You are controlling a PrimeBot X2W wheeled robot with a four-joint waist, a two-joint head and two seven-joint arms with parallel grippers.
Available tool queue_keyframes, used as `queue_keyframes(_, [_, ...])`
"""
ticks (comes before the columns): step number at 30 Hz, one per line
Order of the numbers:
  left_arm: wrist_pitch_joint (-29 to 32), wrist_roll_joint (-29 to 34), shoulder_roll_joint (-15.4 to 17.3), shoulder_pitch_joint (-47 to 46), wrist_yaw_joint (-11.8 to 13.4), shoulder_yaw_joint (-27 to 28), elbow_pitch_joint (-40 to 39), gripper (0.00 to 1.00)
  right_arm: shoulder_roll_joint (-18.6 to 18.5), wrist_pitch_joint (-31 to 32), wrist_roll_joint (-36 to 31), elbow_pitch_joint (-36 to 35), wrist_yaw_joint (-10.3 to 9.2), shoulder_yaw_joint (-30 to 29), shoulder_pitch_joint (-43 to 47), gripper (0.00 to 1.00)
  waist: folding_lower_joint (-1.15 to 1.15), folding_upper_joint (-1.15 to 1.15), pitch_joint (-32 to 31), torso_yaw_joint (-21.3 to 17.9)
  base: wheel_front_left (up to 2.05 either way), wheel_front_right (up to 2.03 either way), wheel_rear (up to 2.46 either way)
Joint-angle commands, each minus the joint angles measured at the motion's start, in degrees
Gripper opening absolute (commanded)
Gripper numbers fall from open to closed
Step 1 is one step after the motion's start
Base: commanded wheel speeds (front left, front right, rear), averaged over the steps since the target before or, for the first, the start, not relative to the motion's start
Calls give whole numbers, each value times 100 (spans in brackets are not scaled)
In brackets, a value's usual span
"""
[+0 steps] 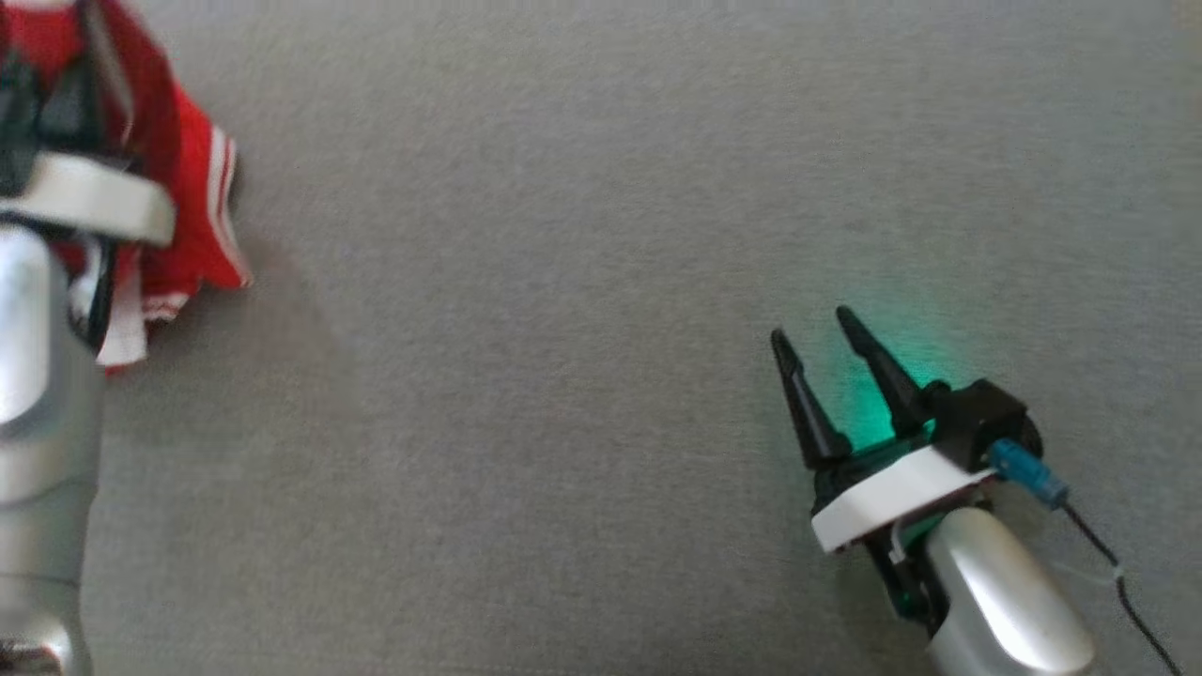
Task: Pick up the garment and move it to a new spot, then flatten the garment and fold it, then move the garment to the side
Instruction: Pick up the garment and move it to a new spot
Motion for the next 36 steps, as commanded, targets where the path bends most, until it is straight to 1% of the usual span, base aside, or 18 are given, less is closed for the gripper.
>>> queue_keyframes(1, [-52, 73, 236, -375, -75, -76, -571, 0, 136, -14, 49, -103, -4, 124, 100, 100, 0, 0, -341, -385, 0, 0, 0])
queue_keyframes(3, [-52, 56, 140, -438, -126, -299, -935, 0, 224, -14, 86, -78, -4, 134, 147, 100, 0, 0, -471, -611, 0, 0, 0])
queue_keyframes(4, [-52, 56, 140, -438, -126, -299, -935, 0, 224, -14, 86, -78, -4, 134, 147, 100, 0, 0, -471, -611, 0, 0, 0])
queue_keyframes(6, [1, -20, 14, -463, -161, -534, -1241, 0, 306, -14, 131, -61, -4, 139, 199, 100, 0, 0, -598, -864, 0, 0, 0])
queue_keyframes(7, [91, -128, -168, -467, -180, -792, -1518, 0, 365, -14, 162, -29, -4, 162, 275, 100, 0, 0, -720, -1103, 0, 0, 0])
queue_keyframes(10, [199, -345, -523, -491, -193, -1160, -1846, 0, 418, -14, 182, 53, -4, 207, 389, 100, 0, 0, -899, -1442, 0, 0, 0])
queue_keyframes(14, [230, -632, -1054, -599, -198, -1597, -2180, 0, 461, -14, 215, 122, -4, 231, 514, 100, 0, 0, -1071, -1745, 0, 0, 0])
queue_keyframes(16, [198, -791, -1281, -612, -199, -1667, -2311, 0, 477, -14, 229, 141, -4, 253, 567, 100, 0, 0, -1154, -1838, 0, 0, 0])
queue_keyframes(18, [143, -915, -1422, -554, -154, -1640, -2420, 0, 488, -14, 239, 159, -4, 257, 624, 100, 0, 0, -1238, -1873, 0, 0, 0])
queue_keyframes(20, [82, -1059, -1508, -337, -36, -1544, -2453, 0, 495, -14, 242, 171, -4, 224, 700, 100, 0, 0, -1336, -1851, 0, 0, 0])
queue_keyframes(24, [16, -1272, -1517, 502, 169, -1406, -2228, 0, 503, -14, 235, 206, -4, 122, 869, 100, 0, 0, -1479, -1699, 0, 0, 0])
queue_keyframes(29, [-42, -1542, -1443, 1819, 298, -1163, -1598, 0, 509, -14, 217, 227, -4, 63, 907, 100, 0, 0, -1470, -1467, 0, 0, 0])
queue_keyframes(30, [-47, -1584, -1434, 2057, 314, -1088, -1453, 10, 510, -14, 217, 225, -4, 59, 900, 100, 0, 0, -1453, -1429, 0, 0, 0])
queue_keyframes(31, [-49, -1576, -1421, 2267, 341, -993, -1375, 45, 510, -14, 215, 224, -4, 48, 892, 100, 0, 0, -1431, -1383, 0, 0, 0])
queue_keyframes(32, [-51, -1550, -1399, 2466, 367, -912, -1267, 99, 508, -14, 209, 225, -4, 52, 882, 100, 0, 0, -1418, -1351, 0, 0, 0])
queue_keyframes(36, [-53, -1333, -1360, 3039, 444, -494, -1171, 100, 462, -14, 191, 221, -4, 42, 857, 100, 0, 0, -1391, -1233, 0, 0, 0])
